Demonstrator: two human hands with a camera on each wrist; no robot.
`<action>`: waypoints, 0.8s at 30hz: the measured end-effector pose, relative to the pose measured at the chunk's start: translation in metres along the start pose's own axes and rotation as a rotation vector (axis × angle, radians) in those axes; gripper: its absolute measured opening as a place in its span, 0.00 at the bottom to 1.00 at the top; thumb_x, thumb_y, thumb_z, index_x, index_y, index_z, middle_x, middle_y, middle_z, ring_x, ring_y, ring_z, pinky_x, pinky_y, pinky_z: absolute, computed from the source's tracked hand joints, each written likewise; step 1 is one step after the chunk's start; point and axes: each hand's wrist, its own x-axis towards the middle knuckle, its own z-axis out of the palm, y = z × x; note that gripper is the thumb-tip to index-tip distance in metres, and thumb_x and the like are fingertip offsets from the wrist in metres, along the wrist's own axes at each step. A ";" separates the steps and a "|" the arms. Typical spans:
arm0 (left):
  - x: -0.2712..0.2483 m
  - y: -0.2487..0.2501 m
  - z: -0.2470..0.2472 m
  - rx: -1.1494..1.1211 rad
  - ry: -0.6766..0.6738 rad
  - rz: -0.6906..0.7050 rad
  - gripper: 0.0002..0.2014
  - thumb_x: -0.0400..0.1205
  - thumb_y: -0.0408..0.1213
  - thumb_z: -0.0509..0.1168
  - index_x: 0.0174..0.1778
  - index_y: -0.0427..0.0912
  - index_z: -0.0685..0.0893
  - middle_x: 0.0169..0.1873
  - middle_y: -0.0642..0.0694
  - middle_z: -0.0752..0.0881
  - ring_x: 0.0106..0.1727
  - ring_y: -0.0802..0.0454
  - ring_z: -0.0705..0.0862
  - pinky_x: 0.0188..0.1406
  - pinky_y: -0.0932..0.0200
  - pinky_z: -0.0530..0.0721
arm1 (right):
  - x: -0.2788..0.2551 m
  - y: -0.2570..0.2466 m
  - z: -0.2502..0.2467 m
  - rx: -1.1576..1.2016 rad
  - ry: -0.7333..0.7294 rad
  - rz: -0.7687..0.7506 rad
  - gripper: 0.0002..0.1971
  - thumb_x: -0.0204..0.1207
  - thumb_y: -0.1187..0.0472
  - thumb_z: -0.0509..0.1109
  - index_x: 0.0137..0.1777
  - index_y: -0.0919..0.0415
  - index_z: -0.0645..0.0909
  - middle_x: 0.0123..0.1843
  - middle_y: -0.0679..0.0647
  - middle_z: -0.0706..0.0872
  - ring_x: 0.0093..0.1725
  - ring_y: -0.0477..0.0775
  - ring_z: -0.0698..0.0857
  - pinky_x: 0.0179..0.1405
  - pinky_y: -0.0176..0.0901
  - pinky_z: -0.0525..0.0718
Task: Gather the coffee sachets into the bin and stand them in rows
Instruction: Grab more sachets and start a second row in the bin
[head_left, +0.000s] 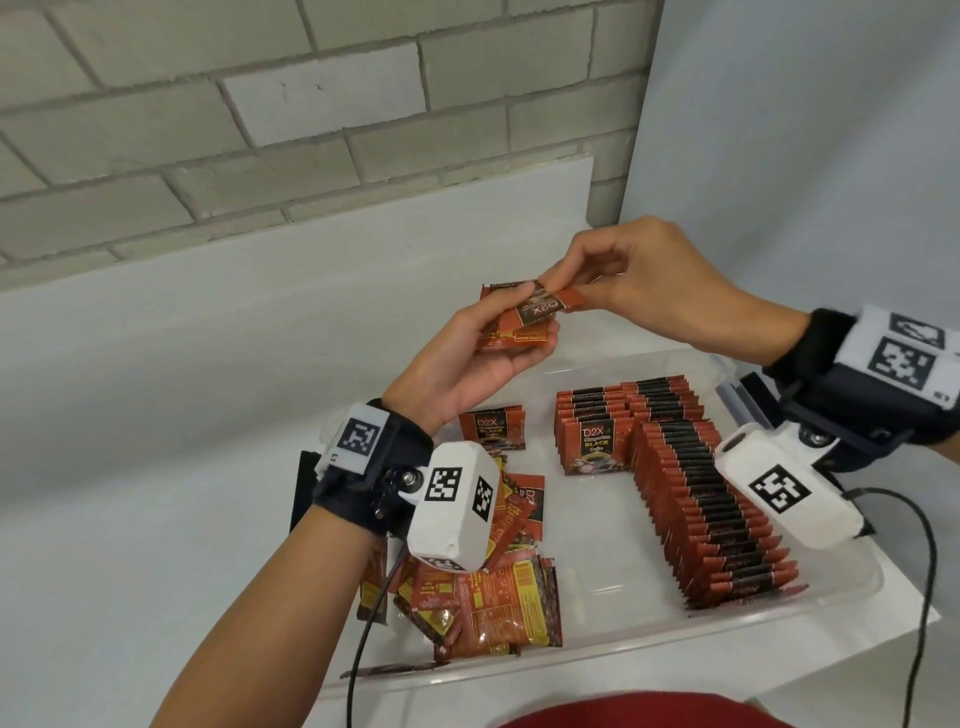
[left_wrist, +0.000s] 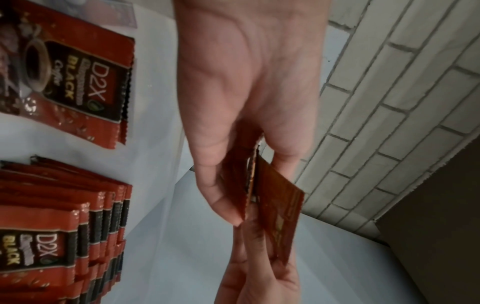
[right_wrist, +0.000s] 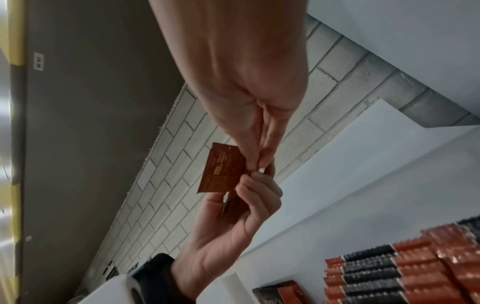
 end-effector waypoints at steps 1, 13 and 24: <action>0.000 0.000 0.000 -0.008 -0.005 0.003 0.08 0.80 0.32 0.64 0.40 0.35 0.88 0.38 0.41 0.88 0.38 0.51 0.87 0.42 0.59 0.88 | 0.000 0.001 0.001 -0.001 -0.001 -0.002 0.06 0.70 0.67 0.77 0.47 0.62 0.89 0.48 0.52 0.92 0.47 0.44 0.90 0.55 0.33 0.85; 0.003 0.004 -0.004 -0.036 -0.017 0.198 0.09 0.86 0.31 0.59 0.57 0.35 0.82 0.52 0.40 0.88 0.55 0.48 0.87 0.56 0.56 0.87 | -0.013 -0.006 0.017 0.402 0.070 0.358 0.20 0.78 0.48 0.70 0.60 0.63 0.79 0.51 0.57 0.90 0.46 0.51 0.91 0.51 0.40 0.89; 0.007 0.004 -0.008 -0.023 -0.033 0.248 0.10 0.83 0.26 0.60 0.57 0.33 0.81 0.54 0.37 0.87 0.56 0.47 0.87 0.67 0.53 0.80 | -0.012 -0.006 0.015 0.429 0.030 0.416 0.06 0.74 0.60 0.76 0.46 0.61 0.84 0.43 0.56 0.89 0.38 0.45 0.86 0.39 0.35 0.87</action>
